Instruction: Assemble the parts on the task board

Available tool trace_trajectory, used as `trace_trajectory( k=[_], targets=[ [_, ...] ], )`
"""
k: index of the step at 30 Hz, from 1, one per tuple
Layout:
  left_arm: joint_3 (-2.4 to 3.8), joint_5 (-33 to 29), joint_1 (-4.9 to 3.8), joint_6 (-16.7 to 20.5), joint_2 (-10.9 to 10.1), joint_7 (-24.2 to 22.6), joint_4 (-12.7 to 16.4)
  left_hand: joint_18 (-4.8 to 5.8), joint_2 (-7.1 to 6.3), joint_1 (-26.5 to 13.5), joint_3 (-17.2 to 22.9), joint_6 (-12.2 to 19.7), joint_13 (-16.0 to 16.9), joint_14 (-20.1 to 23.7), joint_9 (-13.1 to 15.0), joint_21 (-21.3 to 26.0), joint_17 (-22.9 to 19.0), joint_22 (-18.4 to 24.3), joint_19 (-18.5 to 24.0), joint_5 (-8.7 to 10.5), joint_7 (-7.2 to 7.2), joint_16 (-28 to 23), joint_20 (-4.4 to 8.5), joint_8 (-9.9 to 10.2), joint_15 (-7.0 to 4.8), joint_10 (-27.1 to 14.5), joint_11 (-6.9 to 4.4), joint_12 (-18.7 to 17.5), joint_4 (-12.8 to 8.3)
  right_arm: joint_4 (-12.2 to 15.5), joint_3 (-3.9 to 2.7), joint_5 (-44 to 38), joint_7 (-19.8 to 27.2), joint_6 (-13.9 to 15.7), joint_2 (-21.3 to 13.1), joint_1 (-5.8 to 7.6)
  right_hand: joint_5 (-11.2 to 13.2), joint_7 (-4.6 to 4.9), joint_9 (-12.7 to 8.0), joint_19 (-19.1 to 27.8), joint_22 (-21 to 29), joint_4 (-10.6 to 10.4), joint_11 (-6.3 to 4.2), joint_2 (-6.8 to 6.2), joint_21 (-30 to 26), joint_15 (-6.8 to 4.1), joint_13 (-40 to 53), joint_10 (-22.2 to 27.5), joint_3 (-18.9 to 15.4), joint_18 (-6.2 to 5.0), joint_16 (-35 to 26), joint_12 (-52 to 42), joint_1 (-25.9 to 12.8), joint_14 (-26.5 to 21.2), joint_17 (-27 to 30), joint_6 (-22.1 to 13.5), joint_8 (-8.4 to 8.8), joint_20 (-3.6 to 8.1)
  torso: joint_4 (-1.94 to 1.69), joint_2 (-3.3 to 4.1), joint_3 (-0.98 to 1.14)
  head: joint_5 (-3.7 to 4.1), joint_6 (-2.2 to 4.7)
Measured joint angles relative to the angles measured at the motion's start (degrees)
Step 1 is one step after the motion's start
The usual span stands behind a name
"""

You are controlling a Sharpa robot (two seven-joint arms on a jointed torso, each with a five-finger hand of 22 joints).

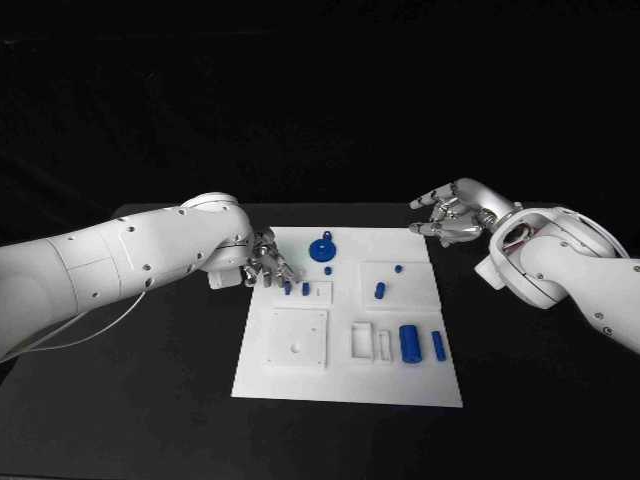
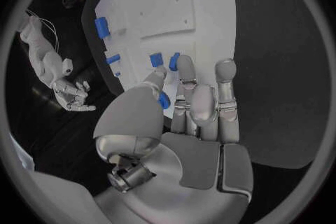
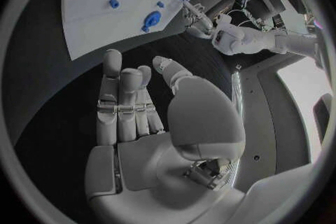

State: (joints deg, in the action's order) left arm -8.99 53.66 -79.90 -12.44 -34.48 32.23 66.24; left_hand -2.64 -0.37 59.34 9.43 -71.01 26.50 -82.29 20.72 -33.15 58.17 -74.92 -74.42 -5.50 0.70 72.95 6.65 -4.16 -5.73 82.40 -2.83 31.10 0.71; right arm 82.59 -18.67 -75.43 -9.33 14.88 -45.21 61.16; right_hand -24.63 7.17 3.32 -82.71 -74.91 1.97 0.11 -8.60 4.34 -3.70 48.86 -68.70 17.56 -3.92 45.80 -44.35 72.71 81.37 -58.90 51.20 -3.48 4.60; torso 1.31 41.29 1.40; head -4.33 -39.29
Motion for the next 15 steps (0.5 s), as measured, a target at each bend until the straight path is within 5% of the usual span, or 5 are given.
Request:
trace_trajectory(
  k=[15],
  targets=[
    [-0.11, -0.01, 0.13, -0.14, 0.50, 0.05, -0.52, 0.00, 2.31, 1.70, 0.34, 0.00, 0.01, 0.00, 0.24, 0.00, 0.26, 0.01, 0.00, -1.15, 0.00, 0.27, 0.00, 0.00, 0.00, 0.00, 0.00, 0.00, -3.35, 0.03, 0.00, 0.01, 0.01, 0.00, -0.01, 0.00, 0.00, 0.00, 0.00, 0.00, 0.00, -0.16, 0.00, 0.24, 0.00, 0.00, 0.00, 0.00, 0.16, 0.00, 0.00, 0.00, -0.24, 0.00, -0.07, 0.00, 0.00, 0.00, -0.04, -0.01, 0.02, 0.03, -0.12]
  ],
)
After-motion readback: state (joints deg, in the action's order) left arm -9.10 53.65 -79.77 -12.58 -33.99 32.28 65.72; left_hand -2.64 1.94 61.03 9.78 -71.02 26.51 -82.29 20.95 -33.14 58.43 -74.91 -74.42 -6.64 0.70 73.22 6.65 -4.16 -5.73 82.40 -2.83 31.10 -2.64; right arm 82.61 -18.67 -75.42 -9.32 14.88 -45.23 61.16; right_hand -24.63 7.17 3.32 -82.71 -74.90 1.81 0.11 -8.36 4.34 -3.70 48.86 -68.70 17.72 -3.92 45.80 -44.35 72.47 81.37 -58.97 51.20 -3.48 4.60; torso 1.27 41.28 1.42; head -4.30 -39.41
